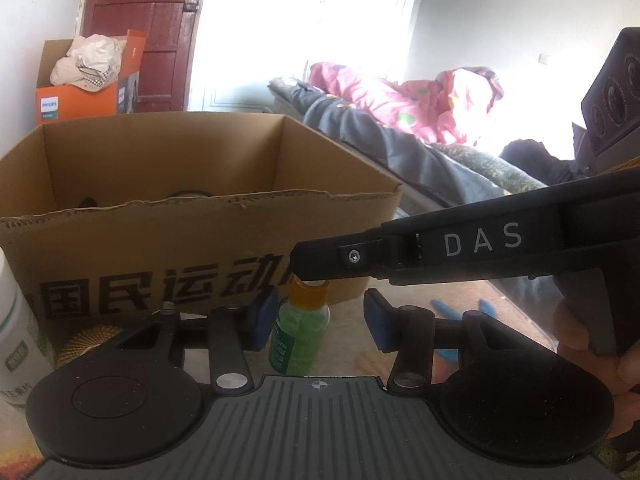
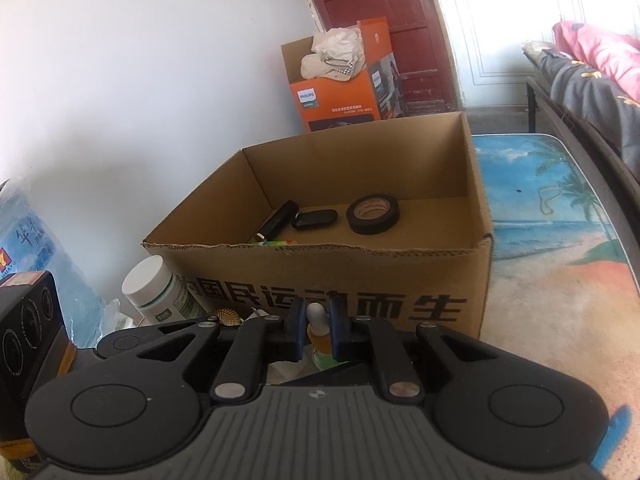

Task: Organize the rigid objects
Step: 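Lower the right gripper around the green dropper bottle, then close the right gripper on the green dropper bottle, then lift the green dropper bottle with the right gripper and carry it over the box, then lower the green dropper bottle into the box and open the right gripper, then withdraw the open right gripper from the box toward the table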

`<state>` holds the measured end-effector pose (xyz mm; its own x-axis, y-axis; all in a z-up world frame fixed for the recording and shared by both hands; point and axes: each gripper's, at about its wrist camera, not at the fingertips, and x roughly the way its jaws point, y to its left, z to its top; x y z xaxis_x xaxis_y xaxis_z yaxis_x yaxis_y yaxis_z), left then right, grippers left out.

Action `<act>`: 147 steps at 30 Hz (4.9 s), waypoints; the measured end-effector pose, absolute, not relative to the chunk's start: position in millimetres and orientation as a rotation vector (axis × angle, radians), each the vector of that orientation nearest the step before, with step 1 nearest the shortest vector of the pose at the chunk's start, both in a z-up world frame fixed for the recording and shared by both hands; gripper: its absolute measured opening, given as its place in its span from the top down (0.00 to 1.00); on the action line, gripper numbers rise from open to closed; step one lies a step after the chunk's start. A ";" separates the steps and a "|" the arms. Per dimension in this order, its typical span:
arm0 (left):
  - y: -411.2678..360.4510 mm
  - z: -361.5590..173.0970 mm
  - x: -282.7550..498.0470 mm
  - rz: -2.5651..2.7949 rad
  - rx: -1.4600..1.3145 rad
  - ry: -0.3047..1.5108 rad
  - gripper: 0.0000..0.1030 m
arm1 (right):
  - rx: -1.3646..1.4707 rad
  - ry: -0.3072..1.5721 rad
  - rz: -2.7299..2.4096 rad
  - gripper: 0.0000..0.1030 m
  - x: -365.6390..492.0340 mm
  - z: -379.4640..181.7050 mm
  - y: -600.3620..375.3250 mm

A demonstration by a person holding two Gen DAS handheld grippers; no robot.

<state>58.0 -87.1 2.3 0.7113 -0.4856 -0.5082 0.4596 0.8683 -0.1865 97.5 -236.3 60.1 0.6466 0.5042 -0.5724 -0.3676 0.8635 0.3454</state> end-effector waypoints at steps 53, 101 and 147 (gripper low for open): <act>-133.8 -39.3 66.7 -0.484 0.179 0.636 0.69 | 0.182 0.758 0.519 0.77 91.9 46.1 -257.3; -48.3 36.2 263.0 -0.314 -0.052 1.013 0.70 | 0.142 0.962 0.738 0.82 322.5 75.0 -166.1; -57.2 25.2 68.4 -0.475 0.046 0.708 0.00 | 0.635 0.832 0.505 0.45 92.8 43.0 -284.7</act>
